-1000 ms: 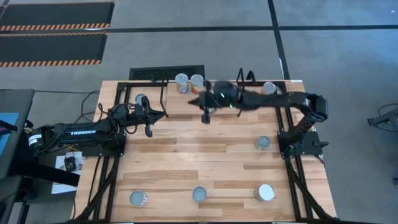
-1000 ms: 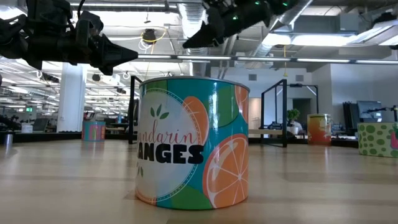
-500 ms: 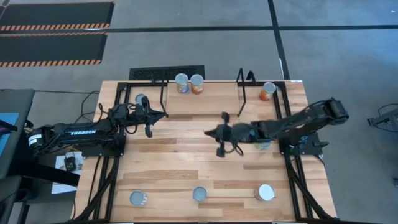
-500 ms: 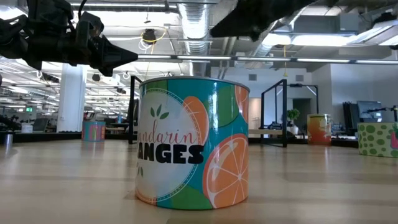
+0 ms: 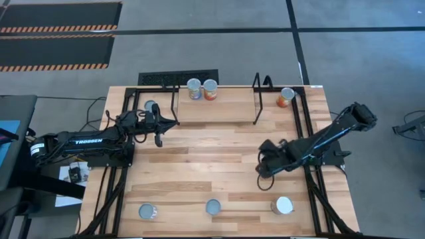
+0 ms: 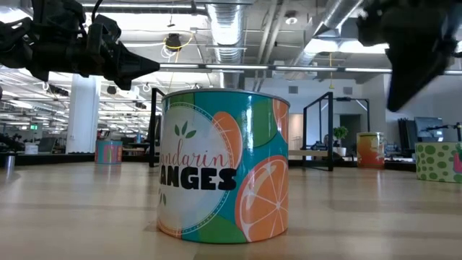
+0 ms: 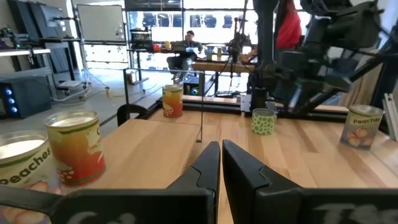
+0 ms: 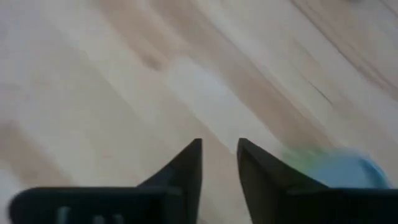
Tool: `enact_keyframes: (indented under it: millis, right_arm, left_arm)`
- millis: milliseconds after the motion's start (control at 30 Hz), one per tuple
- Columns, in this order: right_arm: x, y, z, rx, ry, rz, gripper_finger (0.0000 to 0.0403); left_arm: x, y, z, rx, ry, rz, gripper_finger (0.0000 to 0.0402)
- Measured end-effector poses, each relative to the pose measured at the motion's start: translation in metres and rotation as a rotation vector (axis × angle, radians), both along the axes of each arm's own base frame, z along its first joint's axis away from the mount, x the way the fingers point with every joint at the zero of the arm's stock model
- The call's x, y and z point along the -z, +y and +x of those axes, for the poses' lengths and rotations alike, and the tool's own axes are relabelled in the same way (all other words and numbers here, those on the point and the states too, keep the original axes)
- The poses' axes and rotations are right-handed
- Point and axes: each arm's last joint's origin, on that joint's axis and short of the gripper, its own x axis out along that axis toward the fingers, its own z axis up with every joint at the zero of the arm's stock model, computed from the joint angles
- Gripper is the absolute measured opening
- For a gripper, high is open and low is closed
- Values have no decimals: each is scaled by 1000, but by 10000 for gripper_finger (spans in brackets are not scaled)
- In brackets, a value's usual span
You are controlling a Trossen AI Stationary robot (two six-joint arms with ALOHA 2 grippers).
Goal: Pick and place cans onto a shelf
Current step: Put the canned peas on the shelf
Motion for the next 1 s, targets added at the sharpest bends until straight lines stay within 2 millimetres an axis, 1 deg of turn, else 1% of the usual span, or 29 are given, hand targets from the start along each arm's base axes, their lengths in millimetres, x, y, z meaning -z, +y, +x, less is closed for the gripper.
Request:
enact_keyframes:
  millis: [100, 167, 233, 333, 533, 667, 767, 867, 1000]
  right_arm:
    - [4, -7, -9, 143, 124, 36, 164]
    - [7, -12, -12, 213, 192, 41, 178]
    - [11, -17, -12, 254, 245, 51, 184]
    - [19, -25, -8, 285, 310, 63, 181]
    - [34, -41, 0, 334, 413, 88, 149]
    - [45, -47, 4, 324, 465, 107, 127]
    - [51, -50, 10, 268, 467, 126, 108]
    - [52, -52, 15, 194, 448, 143, 76]
    - [43, -52, 26, 74, 393, 136, 19]
  left_arm:
    - [1, 0, 0, 0, 10, -3, 6]
    - [1, 0, 0, 0, 9, -1, 6]
    - [1, 0, 0, 0, 9, 2, 6]
    - [1, 0, 0, -1, 14, 11, 6]
    - [2, 0, 0, -2, 21, 10, 6]
    - [3, 0, 0, -3, 28, 8, 6]
    - [3, 0, 0, -2, 28, 8, 6]
    - [3, 0, 0, -3, 32, 6, 6]
    - [3, 0, 0, -3, 31, 7, 6]
